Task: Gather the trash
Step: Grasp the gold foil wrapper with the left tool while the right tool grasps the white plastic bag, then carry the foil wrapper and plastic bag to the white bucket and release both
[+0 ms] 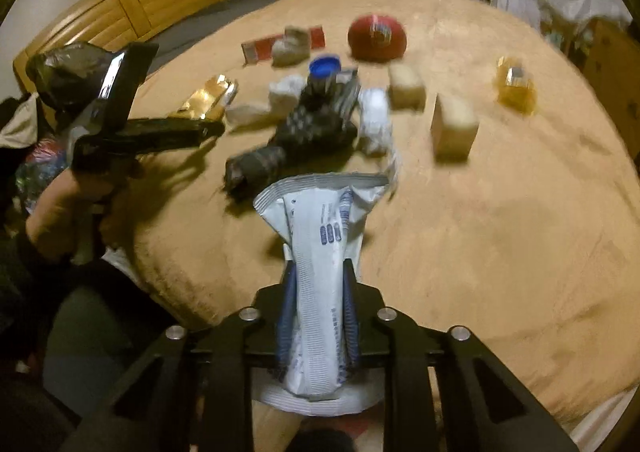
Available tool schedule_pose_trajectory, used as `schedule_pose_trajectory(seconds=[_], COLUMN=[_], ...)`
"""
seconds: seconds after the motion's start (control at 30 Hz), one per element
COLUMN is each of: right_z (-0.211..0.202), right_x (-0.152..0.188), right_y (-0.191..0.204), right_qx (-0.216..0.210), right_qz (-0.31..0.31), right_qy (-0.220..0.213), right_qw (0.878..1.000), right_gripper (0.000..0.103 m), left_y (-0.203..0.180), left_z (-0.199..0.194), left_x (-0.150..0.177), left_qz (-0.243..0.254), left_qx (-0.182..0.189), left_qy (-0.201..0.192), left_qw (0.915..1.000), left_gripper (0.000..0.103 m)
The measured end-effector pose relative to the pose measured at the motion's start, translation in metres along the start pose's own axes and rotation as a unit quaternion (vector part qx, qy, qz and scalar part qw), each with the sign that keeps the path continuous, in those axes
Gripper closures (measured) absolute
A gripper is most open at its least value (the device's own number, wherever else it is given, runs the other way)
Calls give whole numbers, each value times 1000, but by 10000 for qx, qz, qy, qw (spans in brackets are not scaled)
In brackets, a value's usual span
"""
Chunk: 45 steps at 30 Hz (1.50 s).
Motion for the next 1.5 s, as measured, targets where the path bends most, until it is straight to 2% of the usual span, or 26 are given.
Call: schedule_pose_trajectory(seconds=[0.07,0.17,0.27,0.3,0.37,0.57,0.77,0.97,1.13,1.2,1.3,1.5], right_z=[5,10,21,23,20,-8,-56,-106,-133,-146,-161,-179], right_x=[1,-3,-5,-5,-5,-9,-24,-43,-50,-52,-53,-51], right_y=[1,7,9,10,10,11,13,19,22,25,29,39], right_qx=[56,129,278,297,343,283,434,834,1028,1128,1172,1247], right_qz=[19,-71,-118,-108,-72,195,339,299,352,369,394,311], right_qy=[34,88,165,134,28,-560,-1386,-2247,-2694,-2916,-3163,-3399], right_qw=[10000,9999,9994,9994,9994,9978,9888,9704,9569,9492,9406,9316], right_gripper=[67,67,73,76,79,82,82,82,82,82,81,81], left_y=[-1,0,4,6,11,22,4,-33,-62,-71,-83,-95], left_z=[0,0,0,-1,-4,-25,-89,-161,-208,-224,-240,-255], left_x=[-2,-4,-4,-5,-3,-1,-1,5,11,13,16,18], left_qz=[39,14,9,-16,-102,-237,-108,154,244,247,282,280], left_qx=[-30,19,9,-29,59,-45,6,141,195,103,9,-123], left_qy=[29,49,7,-24,-82,-377,-972,-1607,-2106,-2382,-2714,-3031], left_qw=[10000,10000,10000,10000,9999,9990,9952,9868,9771,9709,9620,9525], left_gripper=[42,42,46,53,54,55,55,55,55,55,55,54])
Point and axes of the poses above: each gripper's, at about its wrist camera, not at the fingertips, and z roughly the way its jaws point, y to its left, x to its underside, the point moved 8 cm from there along z, roughly the way its jaws point, and after that the axes turned 7 degrees about y, right-handed, at the moved point
